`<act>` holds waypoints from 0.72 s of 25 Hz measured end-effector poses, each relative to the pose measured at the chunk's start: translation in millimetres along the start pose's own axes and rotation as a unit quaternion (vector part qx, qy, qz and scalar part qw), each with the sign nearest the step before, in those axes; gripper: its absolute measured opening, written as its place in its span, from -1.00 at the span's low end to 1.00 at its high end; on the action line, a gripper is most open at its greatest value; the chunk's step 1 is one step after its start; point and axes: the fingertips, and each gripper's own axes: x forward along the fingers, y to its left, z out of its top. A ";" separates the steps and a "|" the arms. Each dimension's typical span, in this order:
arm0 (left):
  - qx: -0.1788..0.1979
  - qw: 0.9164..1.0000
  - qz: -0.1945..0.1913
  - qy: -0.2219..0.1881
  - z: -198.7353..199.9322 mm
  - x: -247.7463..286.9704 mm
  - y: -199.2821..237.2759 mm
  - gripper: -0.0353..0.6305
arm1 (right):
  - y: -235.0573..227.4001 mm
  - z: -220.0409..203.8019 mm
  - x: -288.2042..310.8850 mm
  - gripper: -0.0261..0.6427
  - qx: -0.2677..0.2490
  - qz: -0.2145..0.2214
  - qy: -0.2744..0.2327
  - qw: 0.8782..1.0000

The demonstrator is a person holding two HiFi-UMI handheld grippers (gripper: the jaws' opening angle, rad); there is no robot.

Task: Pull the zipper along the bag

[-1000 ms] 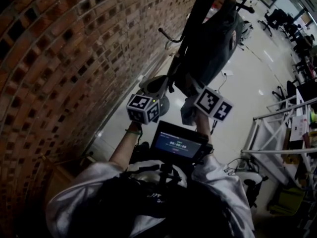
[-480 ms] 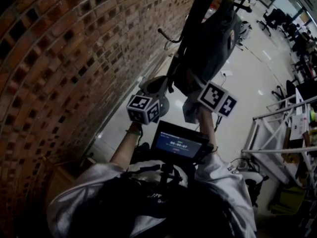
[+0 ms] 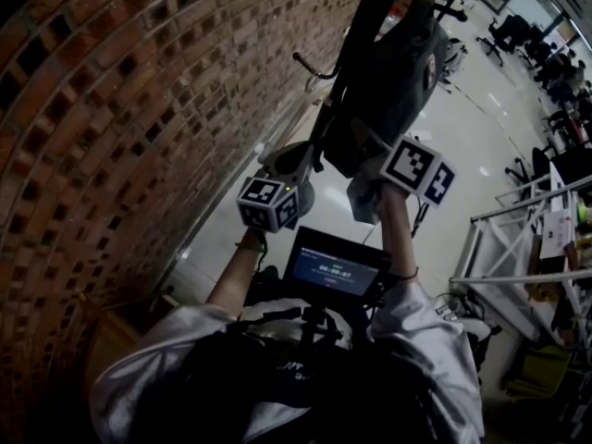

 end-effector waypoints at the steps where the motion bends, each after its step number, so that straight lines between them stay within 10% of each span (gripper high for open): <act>1: -0.001 1.000 0.000 0.000 -0.4 -0.2 -0.2 -0.82 | 0.6 0.7 -0.3 -0.90 0.004 0.000 0.001 1.000; 18: -0.010 1.000 -0.011 -0.022 1.0 1.4 -11.4 -0.82 | 25.6 31.2 -6.8 -0.85 0.013 0.005 0.024 1.000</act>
